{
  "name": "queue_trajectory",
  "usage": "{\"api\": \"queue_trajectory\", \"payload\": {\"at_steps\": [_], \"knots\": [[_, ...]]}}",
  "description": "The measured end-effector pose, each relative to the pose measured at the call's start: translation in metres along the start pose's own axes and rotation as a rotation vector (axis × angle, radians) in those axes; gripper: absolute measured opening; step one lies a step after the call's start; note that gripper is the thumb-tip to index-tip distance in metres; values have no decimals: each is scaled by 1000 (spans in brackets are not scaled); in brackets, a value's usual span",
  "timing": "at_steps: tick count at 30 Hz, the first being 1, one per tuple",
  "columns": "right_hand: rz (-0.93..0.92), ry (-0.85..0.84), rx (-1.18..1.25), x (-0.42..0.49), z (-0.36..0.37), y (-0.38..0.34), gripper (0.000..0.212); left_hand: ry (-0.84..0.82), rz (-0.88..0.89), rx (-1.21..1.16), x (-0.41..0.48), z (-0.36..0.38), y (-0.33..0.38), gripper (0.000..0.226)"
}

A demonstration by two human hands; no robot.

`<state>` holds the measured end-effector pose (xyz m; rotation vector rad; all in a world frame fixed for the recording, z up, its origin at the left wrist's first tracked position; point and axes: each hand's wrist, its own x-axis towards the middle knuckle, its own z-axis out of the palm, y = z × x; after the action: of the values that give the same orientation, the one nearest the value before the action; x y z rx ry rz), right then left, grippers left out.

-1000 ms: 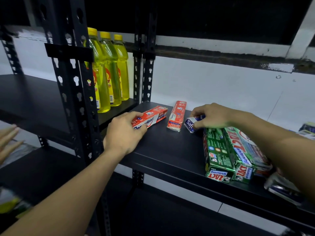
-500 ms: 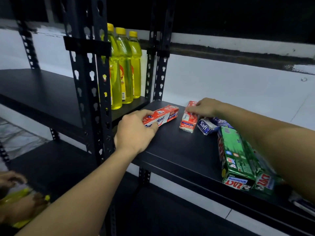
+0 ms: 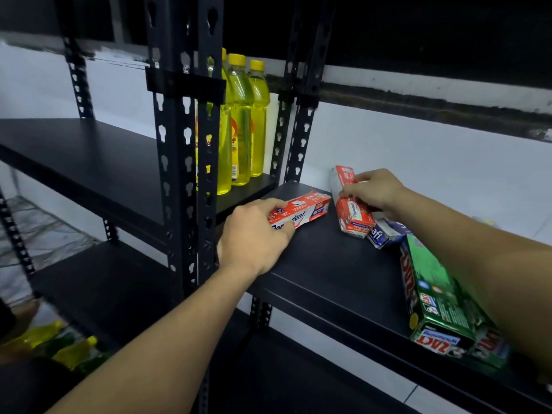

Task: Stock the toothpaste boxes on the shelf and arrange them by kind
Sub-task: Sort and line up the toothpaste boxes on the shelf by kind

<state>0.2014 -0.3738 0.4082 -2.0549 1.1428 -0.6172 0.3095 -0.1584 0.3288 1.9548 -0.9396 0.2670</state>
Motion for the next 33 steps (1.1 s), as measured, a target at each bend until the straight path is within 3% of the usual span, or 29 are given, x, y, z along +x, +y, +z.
{"api": "queue_trajectory", "payload": {"at_steps": [2, 6, 12, 15, 20, 24, 29, 33], "knots": [[-38, 26, 78, 5, -6, -6, 70, 2, 1, 0, 0, 0, 0, 38], [-174, 33, -2, 12, -22, -18, 76, -1, 3, -2, 0, 0, 0, 38], [-434, -20, -651, 17, -35, -28, 76, 11, 4, -4, 0, 1, -1, 38], [-489, -35, -809, 19, -27, -18, 68, 12, -11, -12, 0, 1, -1, 38], [-490, -67, -854, 21, -18, 10, 60, 21, -10, -21, 0, 1, -1, 37], [-454, -117, -718, 17, -33, 10, 34, 18, 0, -19, 0, 1, -1, 37], [-239, -177, -814, 15, -50, 20, 50, 2, -3, -18, 0, 1, -1, 38], [-230, -112, -794, 12, -53, 29, 50, -5, -12, -26, 0, 0, 0, 38]]}}
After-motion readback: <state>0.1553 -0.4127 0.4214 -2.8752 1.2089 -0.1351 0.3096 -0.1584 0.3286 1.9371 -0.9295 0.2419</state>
